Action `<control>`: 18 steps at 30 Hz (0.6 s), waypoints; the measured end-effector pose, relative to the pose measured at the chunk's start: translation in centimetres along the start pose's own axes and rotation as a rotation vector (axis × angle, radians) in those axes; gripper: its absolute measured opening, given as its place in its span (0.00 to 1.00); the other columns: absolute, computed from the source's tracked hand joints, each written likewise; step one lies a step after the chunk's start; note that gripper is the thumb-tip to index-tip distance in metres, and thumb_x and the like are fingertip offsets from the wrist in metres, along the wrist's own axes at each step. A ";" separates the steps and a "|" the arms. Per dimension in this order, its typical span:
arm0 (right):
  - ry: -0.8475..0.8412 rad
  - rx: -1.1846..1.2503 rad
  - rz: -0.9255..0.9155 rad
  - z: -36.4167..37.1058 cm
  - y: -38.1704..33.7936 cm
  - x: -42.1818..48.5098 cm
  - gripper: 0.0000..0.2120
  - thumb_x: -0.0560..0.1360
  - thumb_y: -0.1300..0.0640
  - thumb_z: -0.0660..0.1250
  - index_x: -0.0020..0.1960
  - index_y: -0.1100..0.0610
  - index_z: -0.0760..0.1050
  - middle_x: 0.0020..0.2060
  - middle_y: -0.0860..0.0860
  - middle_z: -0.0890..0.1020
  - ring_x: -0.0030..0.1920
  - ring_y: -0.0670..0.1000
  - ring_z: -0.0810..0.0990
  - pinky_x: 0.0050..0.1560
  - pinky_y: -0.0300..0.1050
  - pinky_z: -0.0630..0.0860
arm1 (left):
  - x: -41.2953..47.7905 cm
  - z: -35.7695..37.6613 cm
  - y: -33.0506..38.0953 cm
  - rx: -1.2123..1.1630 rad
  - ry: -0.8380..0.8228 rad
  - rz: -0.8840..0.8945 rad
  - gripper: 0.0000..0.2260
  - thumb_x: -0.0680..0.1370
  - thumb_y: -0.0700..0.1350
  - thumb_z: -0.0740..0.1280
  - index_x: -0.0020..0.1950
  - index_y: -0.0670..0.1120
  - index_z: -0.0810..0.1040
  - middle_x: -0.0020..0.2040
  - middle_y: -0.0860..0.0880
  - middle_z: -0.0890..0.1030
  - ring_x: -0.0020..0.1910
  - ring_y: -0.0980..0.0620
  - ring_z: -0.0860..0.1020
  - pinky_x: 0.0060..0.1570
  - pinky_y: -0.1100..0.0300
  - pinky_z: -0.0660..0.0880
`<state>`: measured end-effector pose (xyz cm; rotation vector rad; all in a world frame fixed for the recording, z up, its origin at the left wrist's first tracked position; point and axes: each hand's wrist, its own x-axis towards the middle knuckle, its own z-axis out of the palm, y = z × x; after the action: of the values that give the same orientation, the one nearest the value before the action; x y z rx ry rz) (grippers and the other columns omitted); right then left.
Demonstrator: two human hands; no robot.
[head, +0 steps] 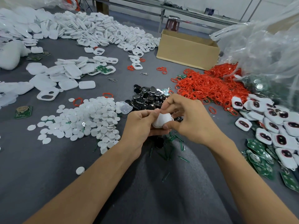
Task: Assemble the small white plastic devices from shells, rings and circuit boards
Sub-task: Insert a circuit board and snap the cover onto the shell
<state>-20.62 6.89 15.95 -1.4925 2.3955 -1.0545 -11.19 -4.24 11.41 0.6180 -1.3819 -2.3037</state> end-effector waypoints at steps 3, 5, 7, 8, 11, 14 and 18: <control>0.001 0.023 0.021 0.1 0.1 0.0 0.23 0.61 0.67 0.79 0.49 0.53 0.73 0.40 0.41 0.83 0.42 0.43 0.80 0.47 0.40 0.77 | -0.2 0.1 0.0 0.003 0.024 -0.001 0.08 0.80 0.38 0.65 0.44 0.38 0.82 0.43 0.39 0.83 0.35 0.44 0.83 0.33 0.56 0.81; 0.010 0.051 0.048 0.1 0.1 0.0 0.23 0.60 0.67 0.79 0.49 0.53 0.74 0.40 0.41 0.84 0.40 0.46 0.79 0.46 0.40 0.78 | -0.2 0.2 0.0 0.012 0.042 0.008 0.08 0.80 0.38 0.64 0.44 0.38 0.82 0.45 0.39 0.82 0.35 0.44 0.83 0.33 0.54 0.82; 0.021 0.088 0.071 0.1 0.2 0.0 0.24 0.60 0.68 0.79 0.51 0.53 0.75 0.39 0.41 0.84 0.36 0.47 0.78 0.45 0.40 0.78 | -0.2 0.3 -0.1 0.021 0.066 0.024 0.08 0.80 0.38 0.64 0.45 0.37 0.81 0.45 0.38 0.82 0.35 0.44 0.83 0.35 0.52 0.83; 0.028 0.125 0.081 0.1 0.2 0.0 0.24 0.61 0.67 0.79 0.52 0.53 0.76 0.40 0.42 0.85 0.35 0.46 0.78 0.44 0.38 0.78 | -0.2 0.4 -0.1 0.018 0.074 0.035 0.08 0.80 0.38 0.64 0.46 0.37 0.81 0.45 0.38 0.82 0.35 0.44 0.83 0.36 0.52 0.83; 0.058 0.314 0.155 0.0 0.8 0.1 0.20 0.67 0.65 0.77 0.56 0.56 0.77 0.43 0.49 0.85 0.36 0.45 0.80 0.44 0.38 0.78 | -0.3 0.5 -0.3 0.043 0.080 0.092 0.07 0.80 0.37 0.65 0.48 0.37 0.81 0.45 0.41 0.83 0.39 0.46 0.84 0.38 0.52 0.83; -0.081 0.406 0.299 -0.1 1.3 0.0 0.09 0.73 0.63 0.71 0.53 0.64 0.79 0.36 0.53 0.82 0.35 0.51 0.78 0.40 0.44 0.78 | -0.5 0.6 -0.7 0.102 0.084 0.149 0.06 0.79 0.37 0.66 0.47 0.41 0.82 0.45 0.42 0.84 0.42 0.48 0.84 0.38 0.53 0.83; -0.130 0.536 0.389 0.1 1.4 0.0 0.04 0.75 0.65 0.68 0.44 0.66 0.80 0.27 0.53 0.81 0.27 0.48 0.76 0.31 0.37 0.75 | -0.7 0.6 -0.9 0.141 0.075 0.180 0.05 0.78 0.36 0.67 0.47 0.41 0.82 0.46 0.40 0.84 0.43 0.46 0.84 0.39 0.50 0.83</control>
<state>-21.62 7.19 14.97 -0.8476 1.9745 -1.3073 -11.03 -3.03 11.02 0.5895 -1.5091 -2.0364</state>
